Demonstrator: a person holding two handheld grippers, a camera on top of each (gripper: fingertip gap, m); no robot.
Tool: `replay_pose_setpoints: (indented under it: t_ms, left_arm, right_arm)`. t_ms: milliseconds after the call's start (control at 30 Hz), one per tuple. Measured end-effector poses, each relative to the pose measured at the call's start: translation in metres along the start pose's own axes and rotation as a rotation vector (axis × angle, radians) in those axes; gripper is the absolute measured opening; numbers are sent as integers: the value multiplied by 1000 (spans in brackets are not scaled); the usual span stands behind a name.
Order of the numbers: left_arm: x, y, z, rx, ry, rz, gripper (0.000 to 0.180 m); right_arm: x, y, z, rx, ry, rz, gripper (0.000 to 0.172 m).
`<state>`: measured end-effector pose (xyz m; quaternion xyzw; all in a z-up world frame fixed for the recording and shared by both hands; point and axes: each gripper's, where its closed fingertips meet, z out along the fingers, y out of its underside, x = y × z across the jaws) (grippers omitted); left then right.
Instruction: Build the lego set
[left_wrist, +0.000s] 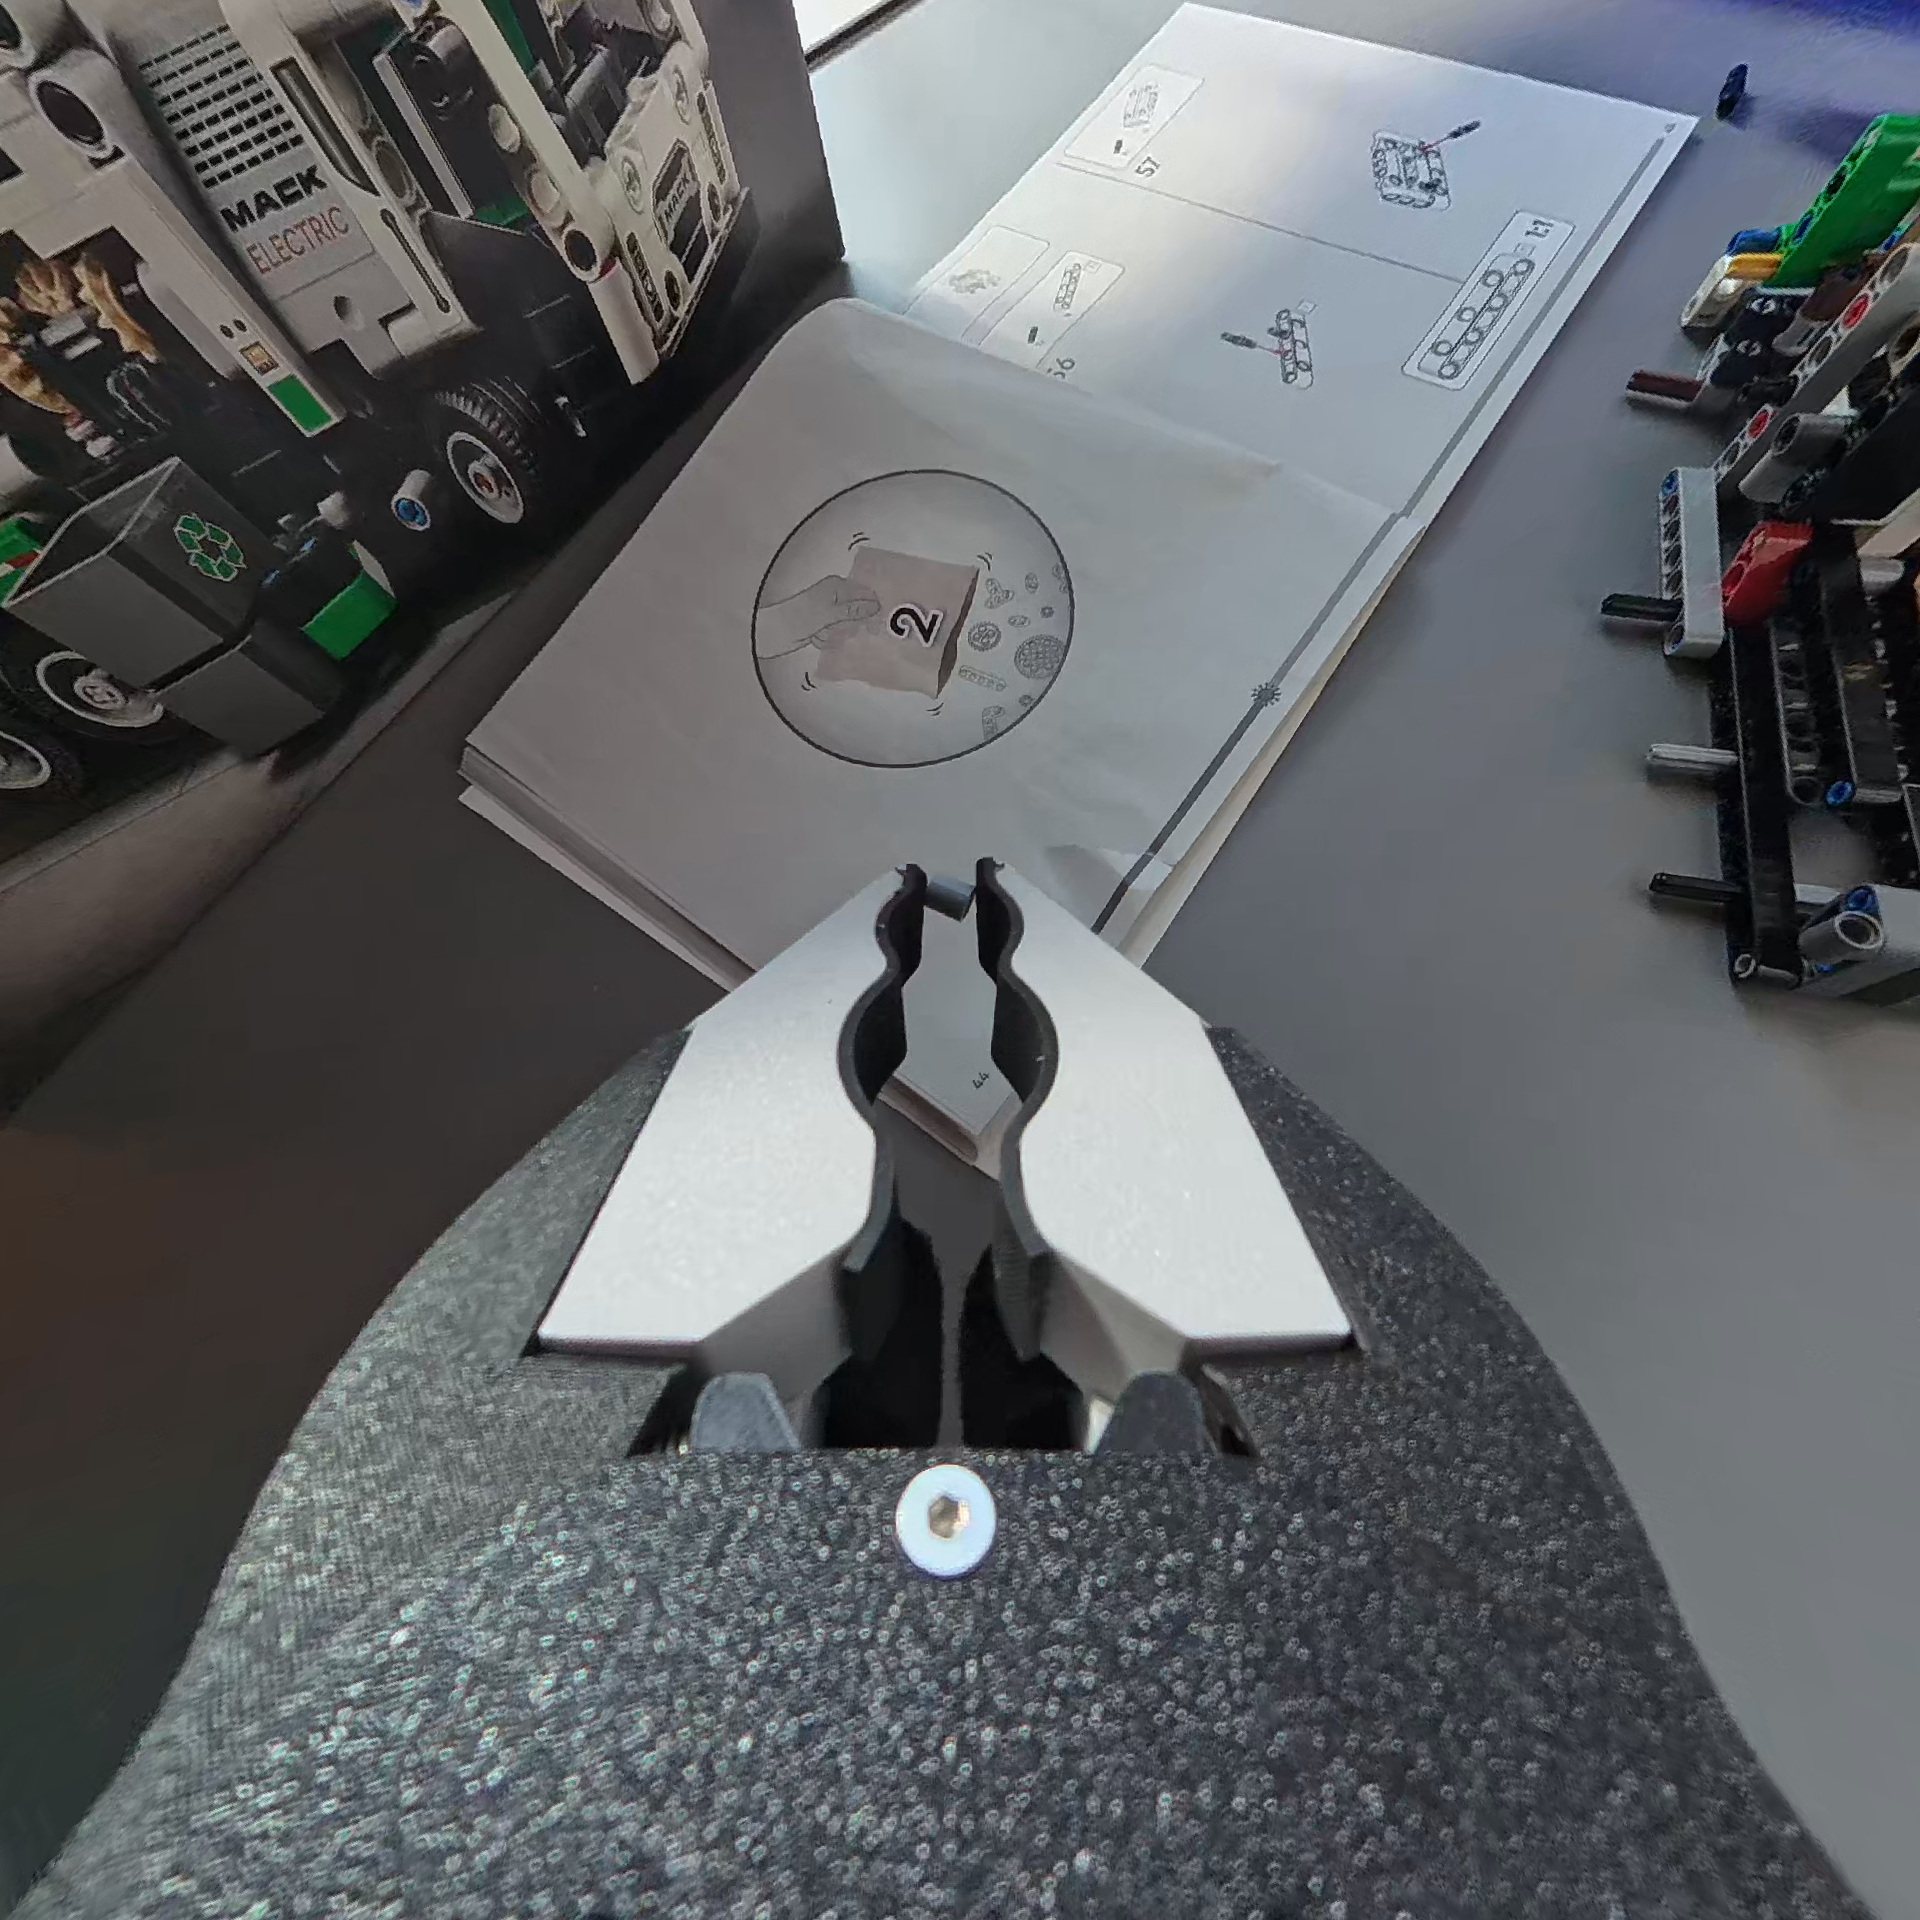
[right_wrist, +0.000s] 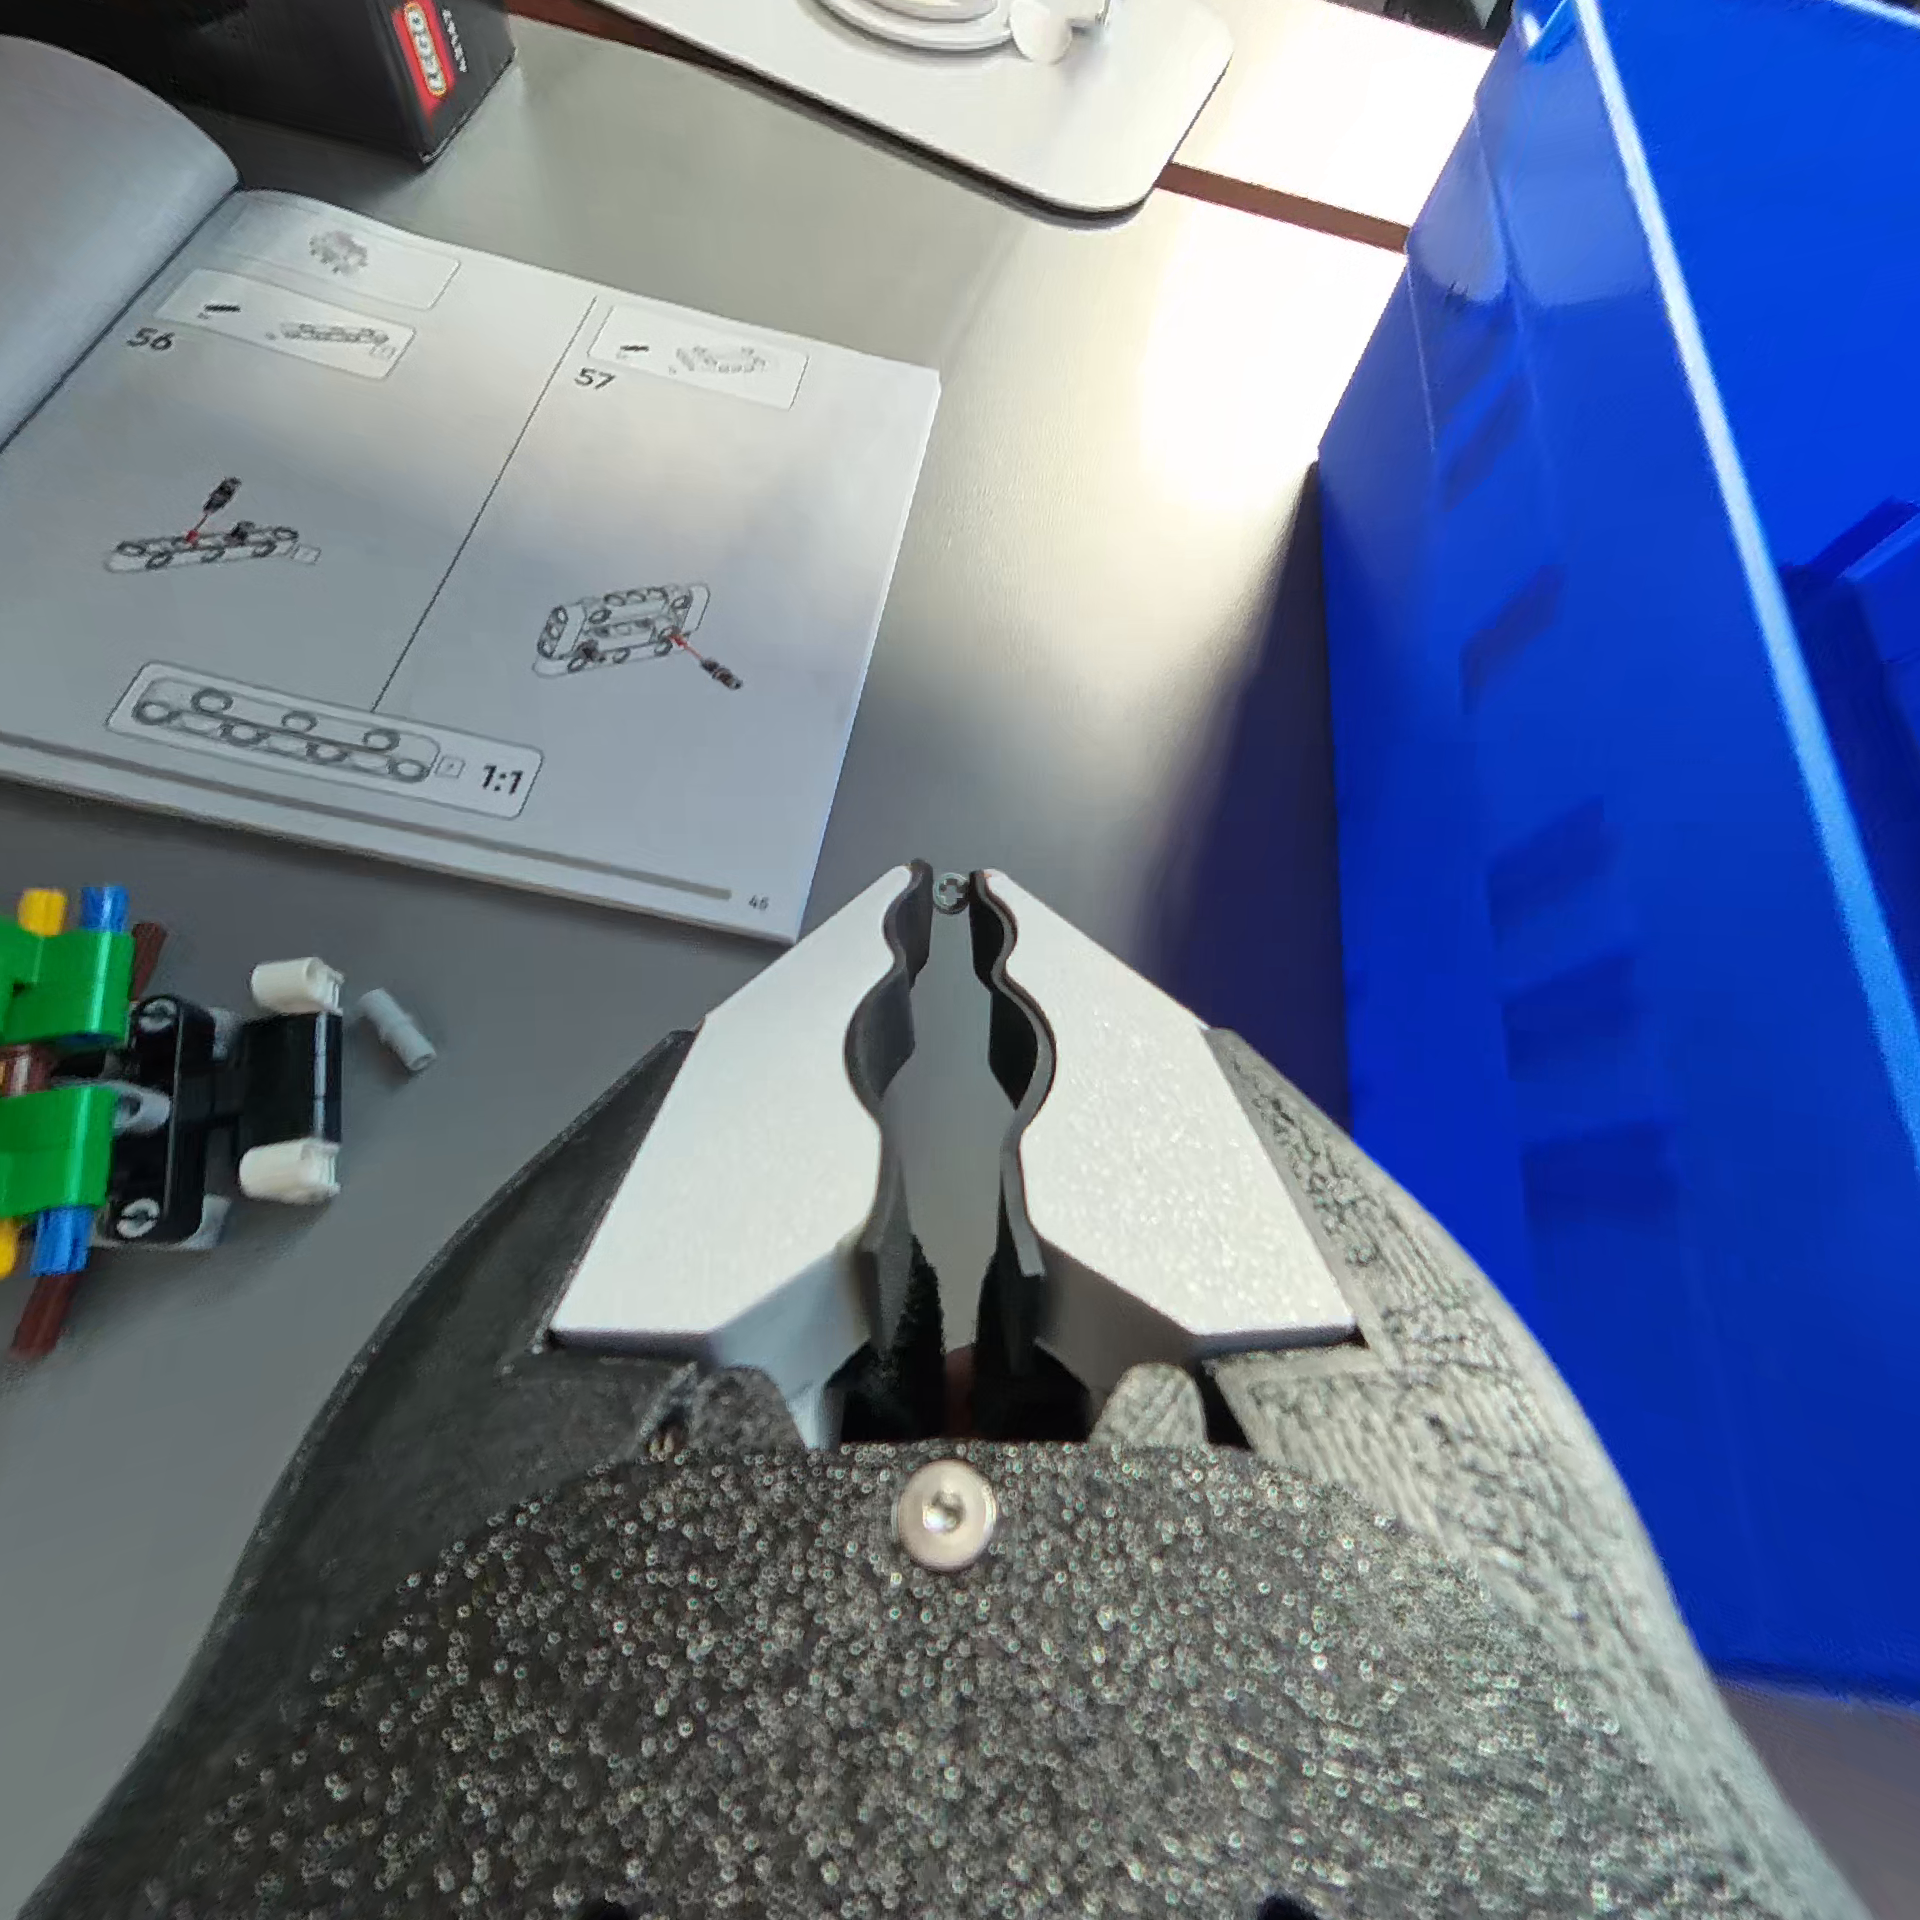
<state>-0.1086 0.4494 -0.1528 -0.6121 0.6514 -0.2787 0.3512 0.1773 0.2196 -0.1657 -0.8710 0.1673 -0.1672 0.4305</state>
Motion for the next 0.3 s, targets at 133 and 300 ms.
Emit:
replay_pose_setpoints:
  t_ms: [133, 300]
  left_arm:
    - [11, -7, -1, 45, 29, -3, 8]
    - [19, -3, -1, 81, 67, -38, 8]
  right_arm:
    - [2, -21, 23, -1, -7, -15, 5]
    - [3, -27, 25, 10, 1, -16, 5]
